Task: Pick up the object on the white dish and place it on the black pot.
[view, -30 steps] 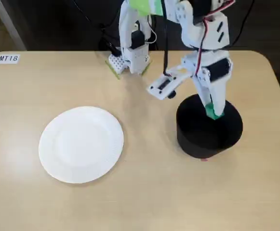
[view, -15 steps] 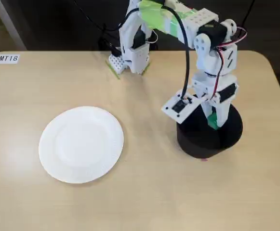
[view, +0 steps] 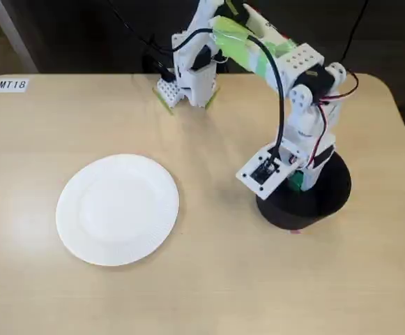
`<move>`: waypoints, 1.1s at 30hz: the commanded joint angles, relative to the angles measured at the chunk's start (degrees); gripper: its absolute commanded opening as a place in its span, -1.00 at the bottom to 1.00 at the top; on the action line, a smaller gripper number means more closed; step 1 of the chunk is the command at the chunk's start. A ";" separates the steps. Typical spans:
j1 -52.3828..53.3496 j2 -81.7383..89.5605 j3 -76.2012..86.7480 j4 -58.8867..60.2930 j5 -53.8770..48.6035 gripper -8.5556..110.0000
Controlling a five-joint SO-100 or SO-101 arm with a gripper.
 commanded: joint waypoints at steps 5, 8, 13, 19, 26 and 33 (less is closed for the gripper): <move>-0.62 0.18 -1.05 0.53 -0.88 -0.82; -0.79 0.35 -1.49 1.67 -2.11 -0.68; -1.05 1.23 -1.58 2.29 -3.34 -0.49; -0.53 2.11 -1.58 2.55 -3.52 -0.45; 0.62 6.59 -1.85 3.25 -2.37 -0.86; 3.34 19.07 -2.11 3.60 -3.78 -0.86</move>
